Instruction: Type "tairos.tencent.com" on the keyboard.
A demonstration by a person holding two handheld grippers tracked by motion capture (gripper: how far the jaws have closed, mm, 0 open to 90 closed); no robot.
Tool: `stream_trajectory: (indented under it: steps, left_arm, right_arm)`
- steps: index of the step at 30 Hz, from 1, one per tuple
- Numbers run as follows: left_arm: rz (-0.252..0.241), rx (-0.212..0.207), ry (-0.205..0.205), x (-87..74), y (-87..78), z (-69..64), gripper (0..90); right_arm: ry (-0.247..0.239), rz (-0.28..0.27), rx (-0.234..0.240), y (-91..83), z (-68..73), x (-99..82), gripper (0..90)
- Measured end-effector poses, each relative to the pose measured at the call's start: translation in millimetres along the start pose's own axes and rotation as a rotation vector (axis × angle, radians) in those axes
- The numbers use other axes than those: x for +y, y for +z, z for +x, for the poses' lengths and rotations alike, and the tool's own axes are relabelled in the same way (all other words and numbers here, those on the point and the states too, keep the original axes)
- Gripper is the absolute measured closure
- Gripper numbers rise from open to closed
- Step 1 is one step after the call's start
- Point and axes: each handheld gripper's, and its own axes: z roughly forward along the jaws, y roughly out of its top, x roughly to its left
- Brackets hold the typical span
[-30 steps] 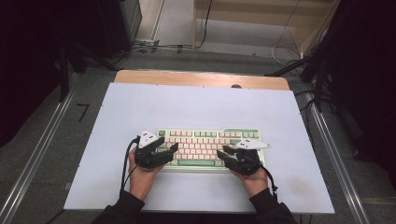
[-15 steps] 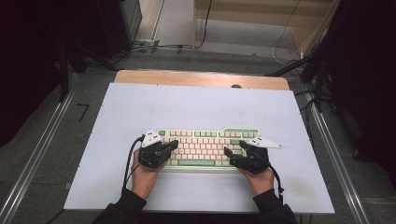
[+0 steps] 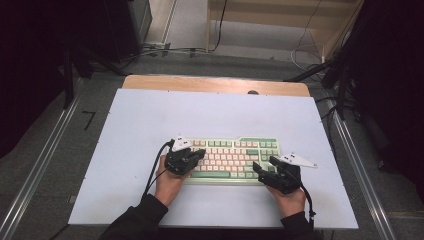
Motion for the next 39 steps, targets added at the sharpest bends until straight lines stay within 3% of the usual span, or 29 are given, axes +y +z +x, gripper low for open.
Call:
stream_trajectory:
  steps: [15,39]
  left_arm:
    - [0.044,0.007,0.018,1.5,11.7,-3.0,90.0]
    - [0.065,0.004,0.020,1.4,14.0,-1.3,90.0]
  right_arm:
    - [0.018,-0.001,-0.019,-5.9,-5.4,-4.4,28.1]
    - [0.019,0.002,-0.018,-6.2,-4.1,-4.7,28.8]
